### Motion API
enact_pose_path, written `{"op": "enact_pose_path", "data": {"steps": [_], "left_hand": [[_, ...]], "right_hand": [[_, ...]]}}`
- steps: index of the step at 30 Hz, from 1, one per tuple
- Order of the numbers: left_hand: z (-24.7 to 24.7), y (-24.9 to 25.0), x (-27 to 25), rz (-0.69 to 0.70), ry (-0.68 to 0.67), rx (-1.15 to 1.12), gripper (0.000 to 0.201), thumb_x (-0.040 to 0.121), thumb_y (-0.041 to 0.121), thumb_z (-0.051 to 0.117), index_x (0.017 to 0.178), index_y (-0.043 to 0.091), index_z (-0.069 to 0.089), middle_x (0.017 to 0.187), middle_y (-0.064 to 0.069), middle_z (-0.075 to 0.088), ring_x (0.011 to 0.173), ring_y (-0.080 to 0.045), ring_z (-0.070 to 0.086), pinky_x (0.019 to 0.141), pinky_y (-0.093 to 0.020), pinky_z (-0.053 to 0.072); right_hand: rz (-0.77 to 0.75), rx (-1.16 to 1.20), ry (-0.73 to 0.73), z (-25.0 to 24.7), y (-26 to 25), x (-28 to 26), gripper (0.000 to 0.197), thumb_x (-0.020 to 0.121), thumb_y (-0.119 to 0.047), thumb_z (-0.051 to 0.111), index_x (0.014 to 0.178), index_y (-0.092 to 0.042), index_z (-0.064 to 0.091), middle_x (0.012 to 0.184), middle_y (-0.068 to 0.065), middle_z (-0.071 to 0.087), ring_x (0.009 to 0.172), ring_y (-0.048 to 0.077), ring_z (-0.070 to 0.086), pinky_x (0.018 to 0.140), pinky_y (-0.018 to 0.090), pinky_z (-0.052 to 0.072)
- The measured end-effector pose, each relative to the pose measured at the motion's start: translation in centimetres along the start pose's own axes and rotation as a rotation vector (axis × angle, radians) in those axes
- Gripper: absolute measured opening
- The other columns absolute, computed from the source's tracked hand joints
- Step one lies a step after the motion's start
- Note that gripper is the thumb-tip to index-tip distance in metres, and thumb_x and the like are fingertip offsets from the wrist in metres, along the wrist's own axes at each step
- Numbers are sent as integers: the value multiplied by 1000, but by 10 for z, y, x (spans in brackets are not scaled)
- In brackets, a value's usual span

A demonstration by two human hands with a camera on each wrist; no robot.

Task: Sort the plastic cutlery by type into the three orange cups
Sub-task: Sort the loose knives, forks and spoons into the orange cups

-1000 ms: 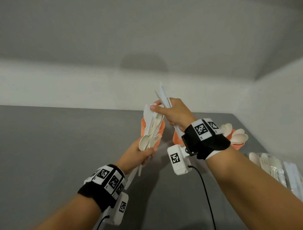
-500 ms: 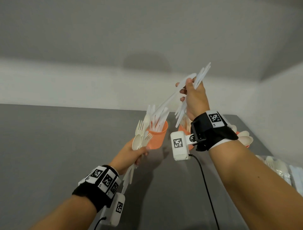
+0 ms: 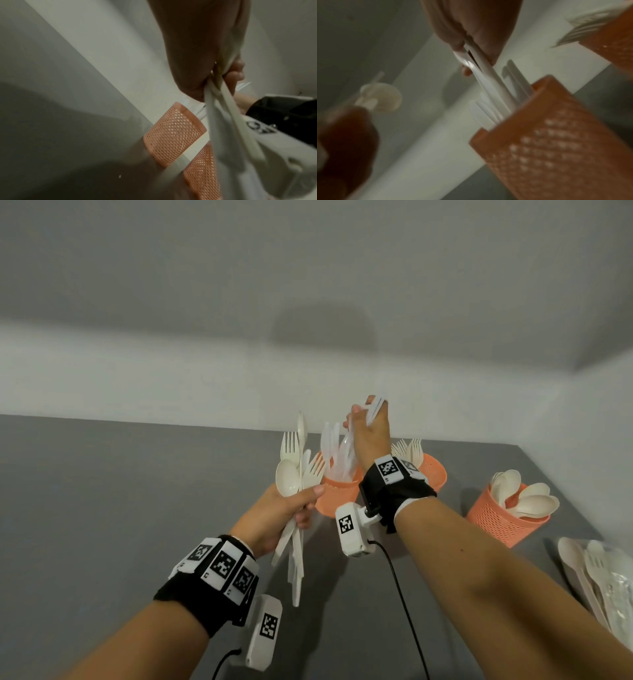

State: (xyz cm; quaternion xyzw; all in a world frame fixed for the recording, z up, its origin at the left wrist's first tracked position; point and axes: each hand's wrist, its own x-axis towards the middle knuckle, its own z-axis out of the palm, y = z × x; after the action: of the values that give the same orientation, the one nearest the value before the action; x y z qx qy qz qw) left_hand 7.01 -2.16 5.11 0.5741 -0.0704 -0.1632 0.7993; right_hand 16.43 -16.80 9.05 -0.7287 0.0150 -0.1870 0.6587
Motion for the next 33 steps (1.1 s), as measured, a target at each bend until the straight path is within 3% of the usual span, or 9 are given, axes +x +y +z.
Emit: {"op": "enact_pose_path", "data": {"steps": [2,5,9,13,15,19,23,29,33], "left_hand": [[-2,-1,2,-24,-17,-24,9,86,2,58,88,7,51,45,6,41,37,-4,32,40,-15,31],[-2,-3,4,-65,-26,-54,19,81,-8,57,78,9,51,42,6,38,35,-3,32,38,-15,31],[6,-4,6,-64,-13,-47,19,83,-9,53,76,8,49,43,4,36,35,-5,32,38,-16,32],[21,-5,9,-27,13,17,19,82,-1,55,69,11,51,48,-1,37,39,-9,37,41,-20,39],[27,-4,8,-22,5,85,15,86,0,53,75,11,53,48,-4,43,41,-13,43,47,-23,44],[37,-5,4,0,-26,192,1,85,9,56,83,9,57,55,-7,56,48,-17,53,56,-24,50],[36,-8,3,-3,48,86,15,91,8,52,103,3,59,79,-10,65,55,-17,62,57,-29,56],[28,-5,-1,20,122,78,17,94,14,49,98,6,63,88,-16,67,55,-17,63,57,-28,57],[24,-10,0,69,85,119,18,94,17,49,107,7,56,76,-5,62,45,-12,46,47,-22,43]], "right_hand": [[28,-97,-77,-3,9,-4,38,92,-21,54,125,-14,38,114,11,57,95,17,54,87,27,44],[-141,-166,-45,-9,7,-3,53,87,-18,62,133,-12,36,121,2,45,111,9,44,84,2,33],[-376,-280,-39,-19,-13,-13,37,85,-12,63,120,-8,53,109,-1,47,98,8,50,80,1,36],[-11,-321,-492,-30,-27,-31,15,83,-13,66,95,-7,69,85,1,64,77,8,58,70,14,45],[131,-319,-583,-36,-27,-37,10,82,-15,66,88,-8,71,78,-2,65,72,8,58,61,15,43],[227,-211,-473,-45,-32,-39,12,83,-13,60,74,-13,67,73,-1,63,70,12,57,61,23,44],[335,-57,-297,-45,-38,-34,15,88,-11,49,76,-12,57,70,3,57,60,15,56,54,25,41],[48,33,127,-63,-55,-8,10,98,-13,31,101,-12,40,81,6,54,55,13,56,44,23,45],[-139,52,296,-66,-48,-3,8,100,-16,32,101,-14,40,69,-2,47,49,3,54,60,31,57]]}}
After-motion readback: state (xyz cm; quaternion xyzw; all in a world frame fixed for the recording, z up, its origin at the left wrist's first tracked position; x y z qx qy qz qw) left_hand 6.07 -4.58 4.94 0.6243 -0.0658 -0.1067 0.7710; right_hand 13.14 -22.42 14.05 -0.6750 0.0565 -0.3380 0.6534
